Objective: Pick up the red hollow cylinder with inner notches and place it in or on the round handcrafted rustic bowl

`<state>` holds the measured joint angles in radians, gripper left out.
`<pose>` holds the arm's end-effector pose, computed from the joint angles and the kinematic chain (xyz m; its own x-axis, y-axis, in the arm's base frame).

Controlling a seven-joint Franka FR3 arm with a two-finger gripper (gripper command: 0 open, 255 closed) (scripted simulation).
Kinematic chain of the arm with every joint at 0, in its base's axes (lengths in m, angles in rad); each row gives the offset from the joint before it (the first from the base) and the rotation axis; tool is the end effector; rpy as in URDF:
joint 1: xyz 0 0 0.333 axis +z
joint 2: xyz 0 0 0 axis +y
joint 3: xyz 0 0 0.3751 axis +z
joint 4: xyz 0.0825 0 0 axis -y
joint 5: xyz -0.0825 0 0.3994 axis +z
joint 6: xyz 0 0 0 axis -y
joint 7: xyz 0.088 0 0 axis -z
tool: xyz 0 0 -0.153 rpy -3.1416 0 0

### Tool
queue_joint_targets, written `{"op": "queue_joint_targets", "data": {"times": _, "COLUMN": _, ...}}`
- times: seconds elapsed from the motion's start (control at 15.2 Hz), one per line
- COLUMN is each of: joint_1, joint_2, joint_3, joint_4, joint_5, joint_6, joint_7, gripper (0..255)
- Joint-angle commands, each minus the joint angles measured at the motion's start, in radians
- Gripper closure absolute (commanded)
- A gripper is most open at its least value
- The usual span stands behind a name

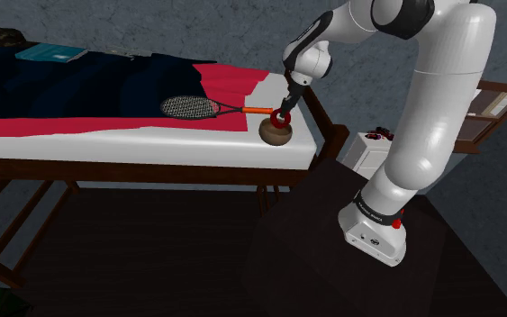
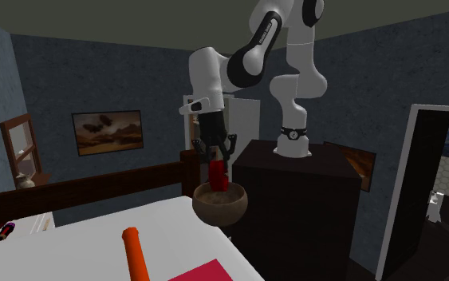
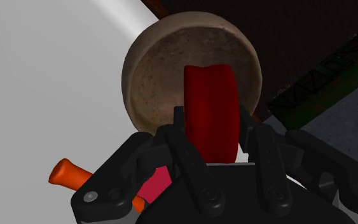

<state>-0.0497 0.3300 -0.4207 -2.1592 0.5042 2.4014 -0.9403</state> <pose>0.5328 -0.2490 0.2507 0.9896 0.0946 0.1080 0.1118 -0.9798 -0.1658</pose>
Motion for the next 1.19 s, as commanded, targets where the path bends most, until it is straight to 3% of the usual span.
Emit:
{"op": "queue_joint_targets", "data": {"times": 0.0, "joint_1": 0.000, "joint_2": 0.000, "joint_3": 0.000, "joint_4": 0.000, "joint_5": 0.000, "joint_6": 0.000, "joint_7": 0.000, "gripper": 255}}
{"op": "queue_joint_targets", "data": {"times": 0.07, "joint_1": 0.000, "joint_2": 0.000, "joint_3": 0.000, "joint_4": 0.000, "joint_5": 0.000, "joint_6": 0.000, "joint_7": 0.000, "gripper": 0}}
{"op": "queue_joint_targets", "data": {"times": 0.4, "joint_1": 0.000, "joint_2": 0.000, "joint_3": 0.000, "joint_4": 0.000, "joint_5": 0.000, "joint_6": 0.000, "joint_7": 0.000, "gripper": 0}}
{"op": "queue_joint_targets", "data": {"times": 0.66, "joint_1": 0.013, "joint_2": -0.095, "joint_3": -0.043, "joint_4": 0.013, "joint_5": -0.088, "joint_6": -0.092, "joint_7": 0.057, "gripper": 0}}
{"op": "queue_joint_targets", "data": {"times": 1.12, "joint_1": 0.013, "joint_2": -0.095, "joint_3": -0.042, "joint_4": 0.013, "joint_5": -0.088, "joint_6": -0.092, "joint_7": 0.057, "gripper": 0}}
